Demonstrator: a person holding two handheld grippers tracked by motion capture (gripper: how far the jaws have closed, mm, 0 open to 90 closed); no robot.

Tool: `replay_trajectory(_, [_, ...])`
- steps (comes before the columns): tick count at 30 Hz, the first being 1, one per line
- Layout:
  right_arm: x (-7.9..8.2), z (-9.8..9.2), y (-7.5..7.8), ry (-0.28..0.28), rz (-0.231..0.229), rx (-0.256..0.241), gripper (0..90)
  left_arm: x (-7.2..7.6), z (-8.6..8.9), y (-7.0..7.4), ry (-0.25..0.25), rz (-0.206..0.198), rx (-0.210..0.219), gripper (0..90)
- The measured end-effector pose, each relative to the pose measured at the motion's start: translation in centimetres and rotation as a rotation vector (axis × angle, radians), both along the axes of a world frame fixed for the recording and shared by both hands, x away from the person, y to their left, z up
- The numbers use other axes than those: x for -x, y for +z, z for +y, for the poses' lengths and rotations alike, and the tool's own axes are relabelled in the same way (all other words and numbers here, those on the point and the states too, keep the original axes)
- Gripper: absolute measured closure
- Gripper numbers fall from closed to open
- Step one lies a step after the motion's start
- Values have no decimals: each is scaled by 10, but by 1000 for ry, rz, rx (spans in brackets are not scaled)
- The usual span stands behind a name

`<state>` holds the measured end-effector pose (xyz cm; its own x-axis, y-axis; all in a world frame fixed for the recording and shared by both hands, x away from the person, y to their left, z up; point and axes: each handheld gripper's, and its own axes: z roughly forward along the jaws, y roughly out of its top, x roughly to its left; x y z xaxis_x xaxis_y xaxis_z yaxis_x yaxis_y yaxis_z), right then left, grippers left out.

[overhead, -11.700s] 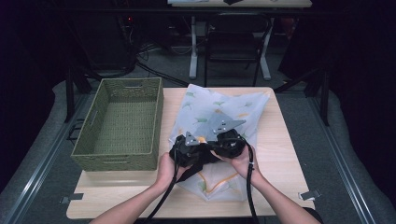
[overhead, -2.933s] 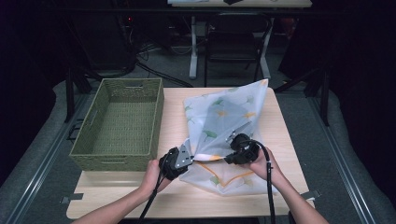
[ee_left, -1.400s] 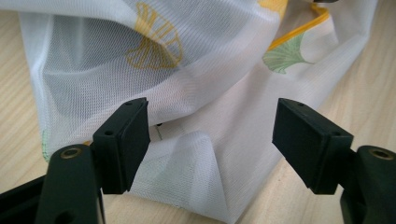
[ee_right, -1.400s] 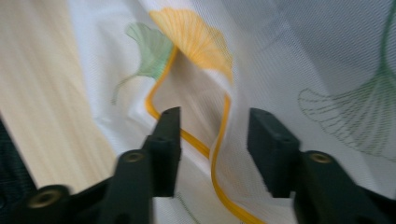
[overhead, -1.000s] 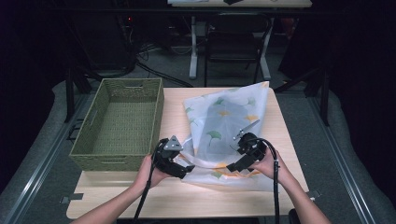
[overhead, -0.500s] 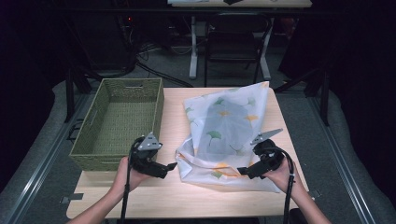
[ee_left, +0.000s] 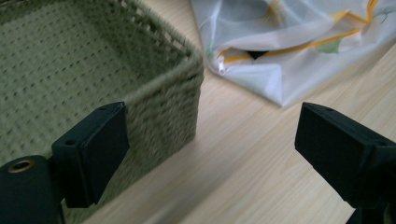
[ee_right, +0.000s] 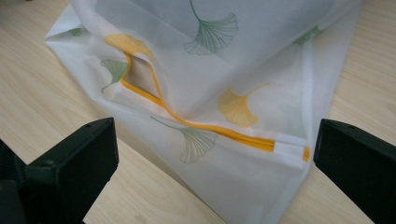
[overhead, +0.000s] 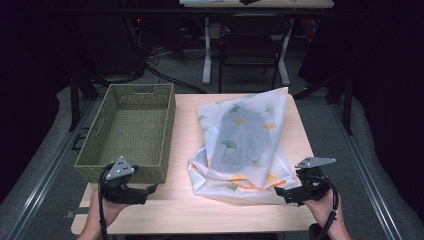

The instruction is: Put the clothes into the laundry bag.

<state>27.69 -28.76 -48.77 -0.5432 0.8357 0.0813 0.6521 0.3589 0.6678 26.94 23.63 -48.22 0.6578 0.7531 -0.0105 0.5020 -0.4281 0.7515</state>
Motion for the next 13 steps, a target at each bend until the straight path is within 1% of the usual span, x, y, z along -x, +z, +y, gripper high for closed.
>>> replay_trajectory(1, [3,-2,-1,-9,-1,-2,0,4,2,-2,5,-1,-14,99])
replay_trajectory(2, [5,-4,-2,-10,-13,-3,5,7,4,-4,10,-2,-24,96])
replay_trajectory(4, [8,-6,-5,-16,-26,-5,6,13,9,-10,22,-10,-7,92])
replay_trajectory(5, [8,-6,-6,-13,-18,-12,5,15,10,-12,28,-6,-6,92])
replay_trajectory(6, [8,-6,-8,-10,-7,-13,1,15,12,-13,29,0,-3,87])
replay_trajectory(7, [7,-6,-8,-13,1,-2,0,15,13,-13,25,2,6,80])
replay_trajectory(9, [7,-7,-10,-10,9,-6,0,14,15,-12,32,-7,11,75])
replay_trajectory(11, [6,-7,-11,-10,13,4,0,12,15,-13,27,-2,21,60])
replay_trajectory(13, [6,-7,-11,-10,12,15,0,10,13,-16,19,8,10,51])
